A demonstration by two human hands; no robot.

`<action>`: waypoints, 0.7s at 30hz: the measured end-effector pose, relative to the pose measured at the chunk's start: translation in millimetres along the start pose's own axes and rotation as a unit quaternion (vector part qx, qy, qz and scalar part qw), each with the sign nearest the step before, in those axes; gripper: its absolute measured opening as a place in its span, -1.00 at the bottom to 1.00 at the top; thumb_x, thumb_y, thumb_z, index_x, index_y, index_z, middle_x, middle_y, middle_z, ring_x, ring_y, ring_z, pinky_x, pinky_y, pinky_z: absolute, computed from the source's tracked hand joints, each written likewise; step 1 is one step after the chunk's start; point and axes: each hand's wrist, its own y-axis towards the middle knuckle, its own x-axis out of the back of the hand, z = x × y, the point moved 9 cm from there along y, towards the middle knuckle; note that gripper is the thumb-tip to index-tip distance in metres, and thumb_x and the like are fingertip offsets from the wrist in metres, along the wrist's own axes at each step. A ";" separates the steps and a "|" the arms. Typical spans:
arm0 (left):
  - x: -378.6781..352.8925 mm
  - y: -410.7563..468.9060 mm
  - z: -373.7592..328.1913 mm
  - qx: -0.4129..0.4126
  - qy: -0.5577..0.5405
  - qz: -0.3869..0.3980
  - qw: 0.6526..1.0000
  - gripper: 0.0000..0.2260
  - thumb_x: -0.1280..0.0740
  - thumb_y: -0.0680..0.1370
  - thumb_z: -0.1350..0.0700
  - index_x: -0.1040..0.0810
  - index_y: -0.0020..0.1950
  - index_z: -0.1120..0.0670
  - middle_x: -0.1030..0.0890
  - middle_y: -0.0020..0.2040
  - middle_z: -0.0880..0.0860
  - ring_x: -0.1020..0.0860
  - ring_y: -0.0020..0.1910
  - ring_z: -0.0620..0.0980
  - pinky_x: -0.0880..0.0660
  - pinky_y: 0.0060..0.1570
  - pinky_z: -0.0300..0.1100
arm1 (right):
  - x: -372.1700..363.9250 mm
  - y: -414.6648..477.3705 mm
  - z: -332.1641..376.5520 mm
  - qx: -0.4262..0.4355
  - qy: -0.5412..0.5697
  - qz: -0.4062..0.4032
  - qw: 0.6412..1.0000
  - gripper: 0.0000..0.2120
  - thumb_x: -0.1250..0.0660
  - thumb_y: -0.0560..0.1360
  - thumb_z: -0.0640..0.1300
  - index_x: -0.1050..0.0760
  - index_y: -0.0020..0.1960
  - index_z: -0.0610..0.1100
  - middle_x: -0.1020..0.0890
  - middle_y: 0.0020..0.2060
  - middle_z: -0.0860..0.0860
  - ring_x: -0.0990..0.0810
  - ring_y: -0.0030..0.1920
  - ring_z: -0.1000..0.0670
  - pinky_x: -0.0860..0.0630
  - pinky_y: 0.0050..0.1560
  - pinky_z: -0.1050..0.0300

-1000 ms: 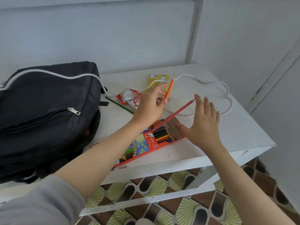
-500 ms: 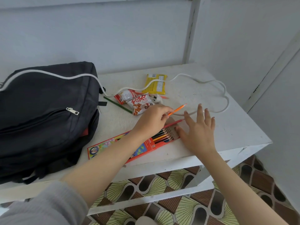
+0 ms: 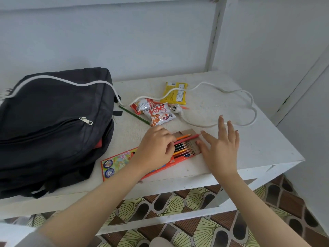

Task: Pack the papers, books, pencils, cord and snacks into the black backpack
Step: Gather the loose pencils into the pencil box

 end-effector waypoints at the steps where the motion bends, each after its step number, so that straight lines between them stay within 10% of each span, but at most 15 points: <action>1: 2.8 -6.3 2.3 0.019 0.006 -0.004 1.000 -0.75 -0.23 0.48 0.03 -0.64 -0.01 0.09 -0.62 -0.14 -0.02 -0.49 -0.06 -0.03 -0.49 -0.04 -0.07 | 0.9 -1.1 3.3 0.007 0.002 -0.004 1.000 -0.78 -0.34 0.42 -0.05 -0.67 -0.02 -0.11 -0.37 0.35 -0.33 -0.34 0.31 -0.45 -0.26 0.26 -0.42; 7: -9.8 -50.2 19.2 0.117 0.096 0.059 0.987 -0.33 -0.07 0.45 -0.34 -0.41 0.36 0.09 -0.35 0.37 0.20 -0.29 0.32 0.18 -0.30 0.24 0.12 | -4.7 -9.5 17.6 0.054 0.030 0.027 0.998 -0.71 -0.20 0.49 0.06 -0.65 0.04 0.04 -0.34 0.39 -0.28 -0.30 0.35 -0.41 -0.22 0.30 -0.37; 14: -20.7 -49.3 27.5 0.115 0.053 0.134 0.983 -0.24 0.03 0.40 -0.41 -0.16 0.50 -0.02 0.02 0.53 0.13 0.12 0.44 0.07 0.03 0.42 0.09 | -9.3 -15.9 29.2 0.060 0.046 0.081 0.994 -0.58 -0.10 0.49 0.11 -0.55 0.23 0.01 -0.24 0.44 -0.27 -0.20 0.42 -0.36 -0.14 0.35 -0.38; 21: -24.8 -41.1 39.0 0.076 -0.025 0.178 0.981 -0.23 -0.05 0.35 -0.44 -0.14 0.49 -0.12 -0.04 0.52 -0.08 0.10 0.48 -0.05 -0.05 0.45 0.03 | -22.0 -21.3 33.5 0.082 -0.033 0.149 0.985 -0.47 0.08 0.55 0.21 -0.43 0.35 0.04 -0.08 0.50 -0.23 0.05 0.50 -0.29 0.16 0.37 -0.36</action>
